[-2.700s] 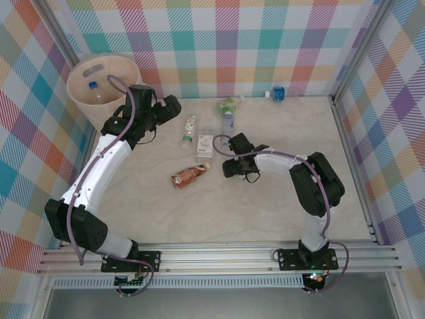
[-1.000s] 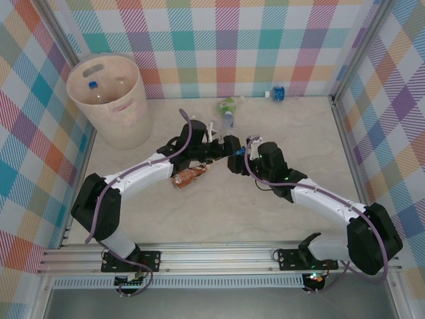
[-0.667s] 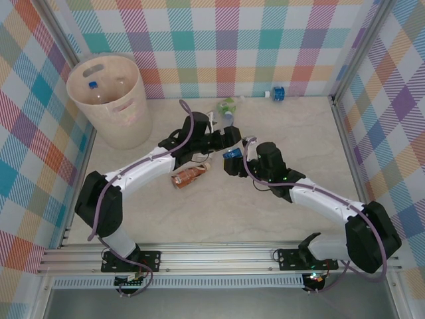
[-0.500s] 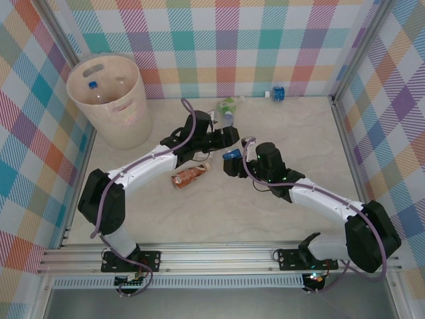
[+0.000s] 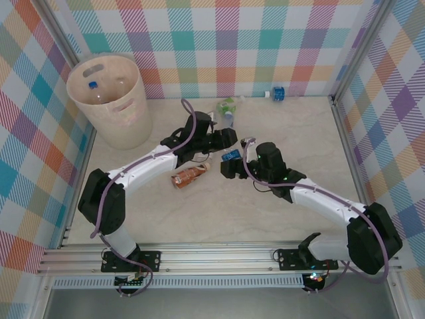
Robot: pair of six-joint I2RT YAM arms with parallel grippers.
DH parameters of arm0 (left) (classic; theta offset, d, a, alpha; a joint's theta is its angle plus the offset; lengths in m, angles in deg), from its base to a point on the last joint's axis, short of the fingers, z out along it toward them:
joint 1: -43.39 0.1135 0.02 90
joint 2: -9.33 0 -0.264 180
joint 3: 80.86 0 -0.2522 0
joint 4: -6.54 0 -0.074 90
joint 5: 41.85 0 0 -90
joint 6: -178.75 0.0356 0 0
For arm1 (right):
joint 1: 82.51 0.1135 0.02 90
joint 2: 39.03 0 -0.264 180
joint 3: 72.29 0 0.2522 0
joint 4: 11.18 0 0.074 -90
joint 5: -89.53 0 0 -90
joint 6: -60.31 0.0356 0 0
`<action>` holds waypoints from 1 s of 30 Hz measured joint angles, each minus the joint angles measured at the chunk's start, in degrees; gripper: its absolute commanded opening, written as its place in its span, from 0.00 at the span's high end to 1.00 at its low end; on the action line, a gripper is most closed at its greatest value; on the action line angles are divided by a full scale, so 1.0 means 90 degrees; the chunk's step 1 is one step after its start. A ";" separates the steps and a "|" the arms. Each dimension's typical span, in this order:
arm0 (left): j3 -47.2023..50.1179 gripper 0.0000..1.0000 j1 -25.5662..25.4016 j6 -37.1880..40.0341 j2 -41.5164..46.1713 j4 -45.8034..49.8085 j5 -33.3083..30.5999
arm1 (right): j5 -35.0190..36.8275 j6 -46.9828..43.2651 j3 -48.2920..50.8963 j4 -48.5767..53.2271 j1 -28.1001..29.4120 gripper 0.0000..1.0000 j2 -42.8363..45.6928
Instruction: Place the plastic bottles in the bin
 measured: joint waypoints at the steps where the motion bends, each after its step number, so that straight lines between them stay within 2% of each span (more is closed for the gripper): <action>1: 0.0000 0.42 0.0002 -0.0002 0.0000 0.0002 -0.0007 | 0.0000 -0.0017 0.0000 0.0044 0.0000 0.00 0.0085; 11: 0.0010 0.43 0.0097 -0.0022 0.0022 0.0046 -0.0172 | 0.0134 -0.0313 0.0039 0.0442 0.0000 0.00 0.0950; 17: 0.0090 0.44 0.0243 -0.0012 0.0245 0.0257 -0.0379 | 0.0546 -0.0376 0.0308 0.0267 0.0000 0.00 0.1486; 30: 0.0053 0.43 0.0758 0.0493 0.1061 0.1069 -0.0899 | 0.1379 -0.0318 0.0835 -0.0192 0.0000 0.00 0.1775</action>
